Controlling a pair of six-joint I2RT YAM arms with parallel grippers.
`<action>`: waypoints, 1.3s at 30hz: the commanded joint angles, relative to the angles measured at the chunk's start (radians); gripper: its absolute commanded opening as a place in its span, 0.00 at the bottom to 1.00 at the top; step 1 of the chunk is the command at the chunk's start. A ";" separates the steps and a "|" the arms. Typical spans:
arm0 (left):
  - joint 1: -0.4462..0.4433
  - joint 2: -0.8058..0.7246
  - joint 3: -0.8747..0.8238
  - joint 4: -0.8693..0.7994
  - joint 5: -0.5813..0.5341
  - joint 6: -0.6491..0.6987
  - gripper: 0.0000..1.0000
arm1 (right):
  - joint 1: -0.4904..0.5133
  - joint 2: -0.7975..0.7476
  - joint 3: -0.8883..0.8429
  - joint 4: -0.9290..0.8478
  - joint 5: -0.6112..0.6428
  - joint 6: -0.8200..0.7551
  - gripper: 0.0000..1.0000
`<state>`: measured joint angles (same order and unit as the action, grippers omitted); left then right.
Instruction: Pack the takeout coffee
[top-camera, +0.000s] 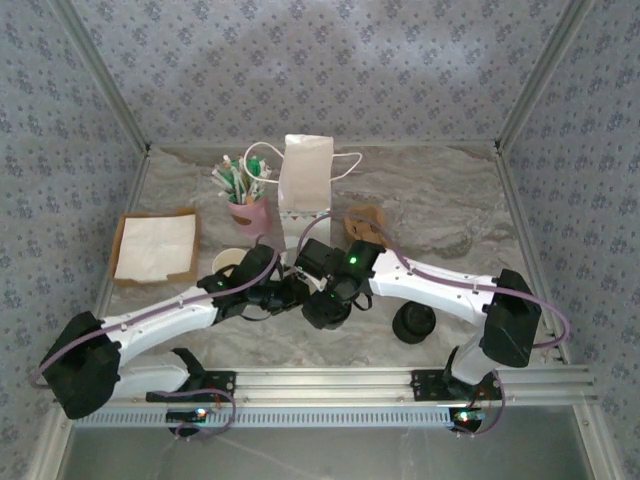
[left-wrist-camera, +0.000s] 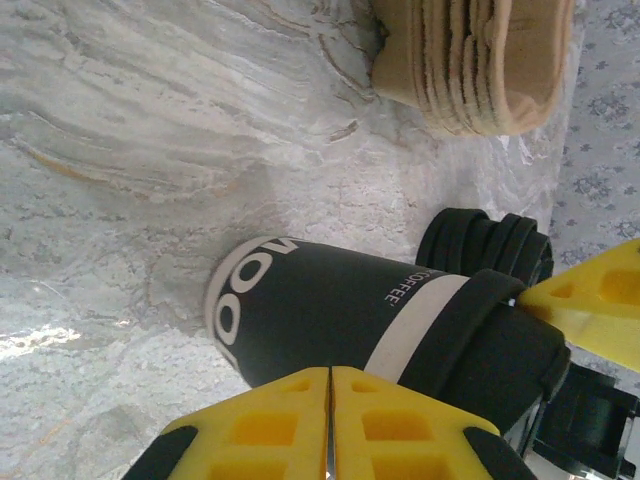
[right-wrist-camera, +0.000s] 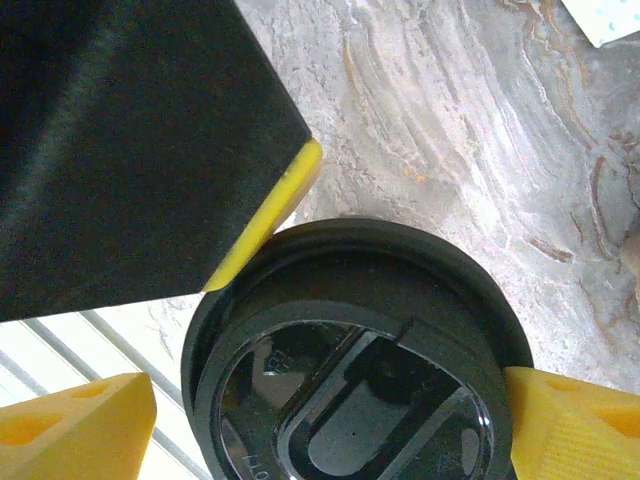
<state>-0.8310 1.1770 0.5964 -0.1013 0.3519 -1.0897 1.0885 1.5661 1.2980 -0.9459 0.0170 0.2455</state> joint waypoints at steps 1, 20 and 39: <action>0.002 0.006 -0.003 0.009 0.002 0.016 0.09 | -0.004 0.009 0.034 -0.017 -0.015 -0.006 0.90; -0.010 0.010 0.030 -0.006 -0.007 0.024 0.08 | -0.074 -0.080 -0.025 0.030 -0.056 0.084 0.96; -0.015 -0.079 0.078 -0.121 -0.052 0.054 0.24 | -0.222 -0.251 -0.196 0.028 -0.072 0.212 0.74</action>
<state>-0.8398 1.1458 0.6235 -0.1699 0.3229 -1.0592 0.8818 1.3327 1.1290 -0.9089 -0.0273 0.4301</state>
